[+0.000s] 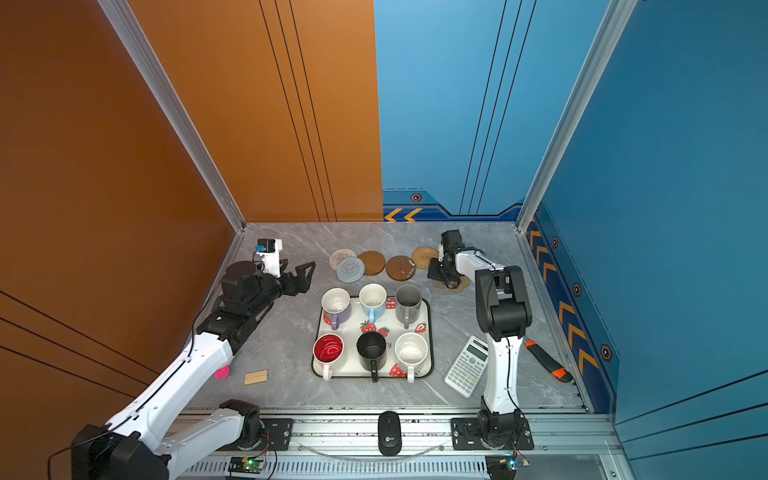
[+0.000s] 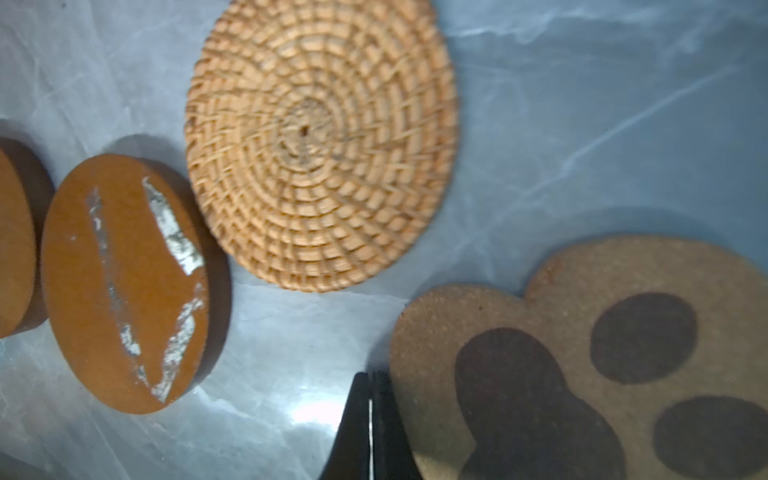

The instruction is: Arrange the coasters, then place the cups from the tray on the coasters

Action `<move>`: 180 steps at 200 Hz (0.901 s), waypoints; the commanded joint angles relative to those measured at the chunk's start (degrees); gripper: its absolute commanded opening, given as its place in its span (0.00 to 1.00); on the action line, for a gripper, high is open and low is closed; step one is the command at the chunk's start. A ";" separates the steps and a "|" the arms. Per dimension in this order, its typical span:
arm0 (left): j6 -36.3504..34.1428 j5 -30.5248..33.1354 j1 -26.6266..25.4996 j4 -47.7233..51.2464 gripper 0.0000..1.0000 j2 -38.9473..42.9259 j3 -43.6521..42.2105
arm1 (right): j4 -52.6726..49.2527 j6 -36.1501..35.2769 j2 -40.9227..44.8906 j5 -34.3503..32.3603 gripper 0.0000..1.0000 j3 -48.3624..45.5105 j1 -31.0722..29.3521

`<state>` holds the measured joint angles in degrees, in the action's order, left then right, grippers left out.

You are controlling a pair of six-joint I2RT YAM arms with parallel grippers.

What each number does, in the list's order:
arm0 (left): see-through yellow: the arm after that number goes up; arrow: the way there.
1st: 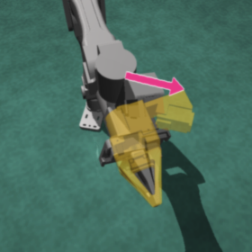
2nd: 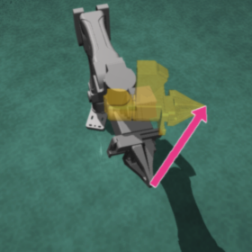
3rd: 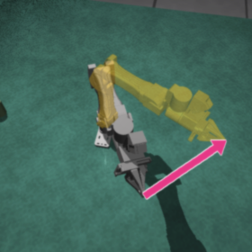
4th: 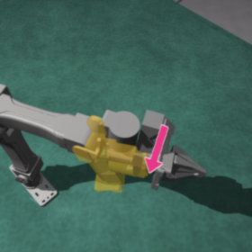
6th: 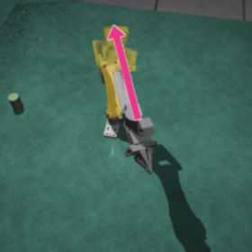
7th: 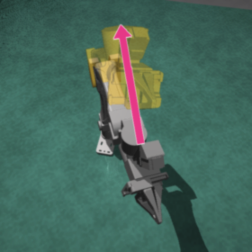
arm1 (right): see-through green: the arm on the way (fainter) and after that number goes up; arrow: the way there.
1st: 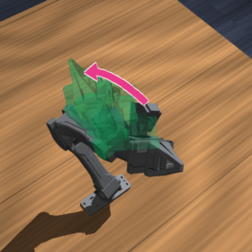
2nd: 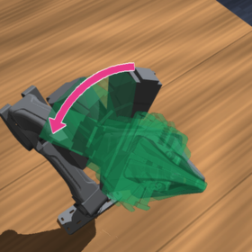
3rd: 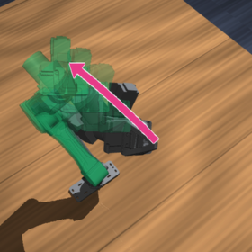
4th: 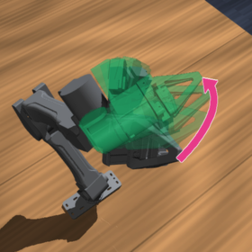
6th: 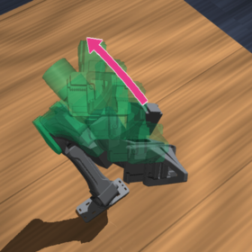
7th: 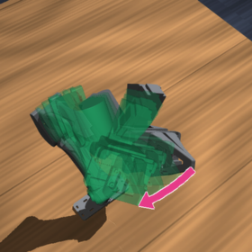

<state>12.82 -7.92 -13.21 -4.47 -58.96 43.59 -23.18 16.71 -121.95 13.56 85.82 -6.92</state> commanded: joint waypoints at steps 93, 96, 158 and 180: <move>-1.10 0.62 -0.65 -2.68 0.93 0.60 -1.91 | -8.60 -2.16 16.47 -2.07 0.00 -5.90 4.11; -1.05 0.55 -0.67 -2.80 0.93 0.56 -2.00 | -8.51 -2.06 16.72 -2.13 0.00 -6.55 4.37; 0.18 -0.69 -1.02 -4.72 0.93 0.25 -2.81 | -7.58 -0.66 20.43 -3.17 0.00 -14.37 8.47; 0.28 -0.78 -1.11 -5.02 0.93 0.40 -3.14 | -8.08 -1.23 20.27 -3.97 0.00 -15.40 8.63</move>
<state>12.51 -7.97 -13.69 -7.92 -58.98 41.47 -29.58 15.49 -103.94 11.53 71.66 1.89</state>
